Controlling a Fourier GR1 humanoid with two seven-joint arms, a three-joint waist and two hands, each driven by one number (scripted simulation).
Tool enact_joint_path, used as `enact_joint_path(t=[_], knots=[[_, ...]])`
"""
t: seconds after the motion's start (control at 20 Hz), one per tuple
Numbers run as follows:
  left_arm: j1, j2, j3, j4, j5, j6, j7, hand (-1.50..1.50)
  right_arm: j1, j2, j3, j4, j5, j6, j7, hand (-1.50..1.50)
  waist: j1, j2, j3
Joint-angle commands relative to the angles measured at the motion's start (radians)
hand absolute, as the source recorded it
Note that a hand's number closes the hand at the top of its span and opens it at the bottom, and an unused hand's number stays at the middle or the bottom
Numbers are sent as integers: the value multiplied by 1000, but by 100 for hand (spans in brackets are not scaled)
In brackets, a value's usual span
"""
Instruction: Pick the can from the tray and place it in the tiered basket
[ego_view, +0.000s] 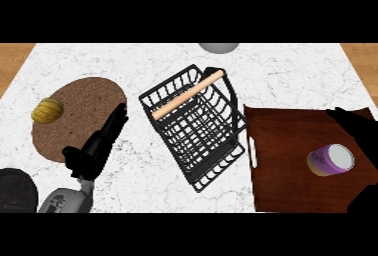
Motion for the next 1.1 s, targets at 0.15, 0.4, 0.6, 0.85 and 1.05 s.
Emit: enact_joint_path(t=[0.15,0.4,0.6,0.85,1.05], knots=[[-44,-10,29,52,-13,-16,-10,0,-16,127,88,172,165,14,43,-150,11,4,0],[1,-64,2,-3,-59,9,8,0,57,160,-31,259,208,32,-147,-150,4,1,1],[47,-37,37,-69,-45,-30,28,0,79,234,-34,254,306,41,-128,-150,5,0,1],[-23,-61,63,22,-61,-49,12,0,149,262,-89,312,381,10,-211,-150,0,1,1],[3,-65,80,-58,-70,-47,69,0,138,316,-141,334,423,42,-253,-150,2,1,1]])
